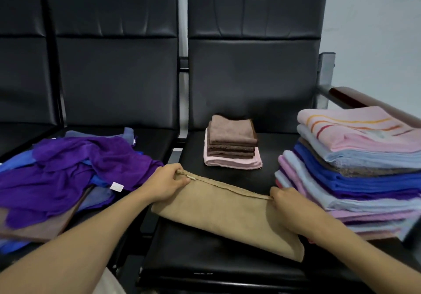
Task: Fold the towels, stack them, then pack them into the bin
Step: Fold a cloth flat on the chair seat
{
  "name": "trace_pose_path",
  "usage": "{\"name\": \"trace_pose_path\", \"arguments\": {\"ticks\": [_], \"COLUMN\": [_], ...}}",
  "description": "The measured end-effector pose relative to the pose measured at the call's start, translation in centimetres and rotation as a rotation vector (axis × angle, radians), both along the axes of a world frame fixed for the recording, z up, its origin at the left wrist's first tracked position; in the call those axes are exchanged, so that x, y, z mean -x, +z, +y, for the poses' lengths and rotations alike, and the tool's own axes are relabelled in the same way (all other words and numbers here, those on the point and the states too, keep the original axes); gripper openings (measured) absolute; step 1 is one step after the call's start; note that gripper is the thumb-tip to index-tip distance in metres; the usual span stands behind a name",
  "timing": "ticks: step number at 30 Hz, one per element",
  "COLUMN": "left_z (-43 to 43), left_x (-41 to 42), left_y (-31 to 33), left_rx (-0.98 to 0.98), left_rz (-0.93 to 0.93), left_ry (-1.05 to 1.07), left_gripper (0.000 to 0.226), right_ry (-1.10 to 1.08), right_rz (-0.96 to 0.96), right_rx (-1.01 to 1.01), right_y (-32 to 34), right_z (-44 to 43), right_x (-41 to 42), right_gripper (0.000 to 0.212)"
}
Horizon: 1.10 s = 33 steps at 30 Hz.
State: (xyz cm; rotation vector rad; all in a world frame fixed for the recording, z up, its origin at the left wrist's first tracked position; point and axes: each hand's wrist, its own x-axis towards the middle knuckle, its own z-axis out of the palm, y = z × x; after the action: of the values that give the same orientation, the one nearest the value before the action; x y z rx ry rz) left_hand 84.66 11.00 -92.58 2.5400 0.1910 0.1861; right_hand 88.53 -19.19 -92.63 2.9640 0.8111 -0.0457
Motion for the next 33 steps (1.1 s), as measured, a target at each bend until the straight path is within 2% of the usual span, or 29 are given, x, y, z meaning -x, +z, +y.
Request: {"name": "trace_pose_path", "arguments": {"ticks": [5, 7, 9, 12, 17, 20, 22, 24, 26, 28, 30, 33], "left_z": [-0.3, -0.3, 0.1, 0.8, 0.2, 0.1, 0.1, 0.2, 0.3, 0.5, 0.8, 1.4], "left_x": [-1.2, -1.0, -0.4, 0.4, 0.1, -0.3, -0.5, -0.6, -0.8, -0.8, -0.6, -0.1], "left_y": [-0.2, 0.2, 0.8, 0.9, 0.3, 0.1, 0.0, -0.1, -0.2, -0.5, -0.9, -0.8], "left_rx": [0.069, 0.129, 0.235, 0.286, 0.089, 0.035, -0.018, -0.067, -0.108, -0.138, -0.146, -0.145], "left_rz": [0.042, 0.110, 0.231, 0.297, 0.174, 0.148, 0.133, 0.111, 0.114, 0.162, 0.243, 0.321], "left_ry": [0.121, 0.128, 0.076, -0.011, -0.034, -0.033, -0.040, -0.031, 0.010, 0.069, 0.114, 0.132], "left_gripper": [0.019, 0.021, 0.034, 0.057, 0.059, 0.061, 0.060, 0.059, 0.060, 0.064, 0.062, 0.042], "right_ry": [-0.079, -0.040, -0.035, -0.098, -0.120, -0.132, 0.013, 0.212, 0.440, 0.550, 0.585, 0.558], "right_rz": [-0.070, -0.105, -0.097, -0.100, -0.036, -0.116, -0.294, -0.374, -0.240, -0.022, 0.098, 0.166], "right_rx": [0.122, 0.224, 0.265, 0.168, 0.140, 0.087, -0.019, -0.213, -0.276, -0.287, -0.255, -0.295], "right_y": [-0.2, -0.1, -0.1, -0.3, -0.4, 0.0, 0.6, 0.4, 0.1, -0.5, -1.2, -1.5], "right_z": [1.0, 1.1, 1.1, 1.1, 1.5, 1.8, 2.3, 2.6, 3.0, 3.4, 3.7, 4.0], "right_x": [-0.3, -0.5, -0.3, -0.4, -0.4, 0.7, 2.0, 2.6, 3.1, 3.4, 3.5, 3.3], "right_gripper": [0.026, 0.030, 0.031, 0.029, 0.035, 0.032, 0.019, 0.021, 0.018, 0.023, 0.028, 0.038]}}
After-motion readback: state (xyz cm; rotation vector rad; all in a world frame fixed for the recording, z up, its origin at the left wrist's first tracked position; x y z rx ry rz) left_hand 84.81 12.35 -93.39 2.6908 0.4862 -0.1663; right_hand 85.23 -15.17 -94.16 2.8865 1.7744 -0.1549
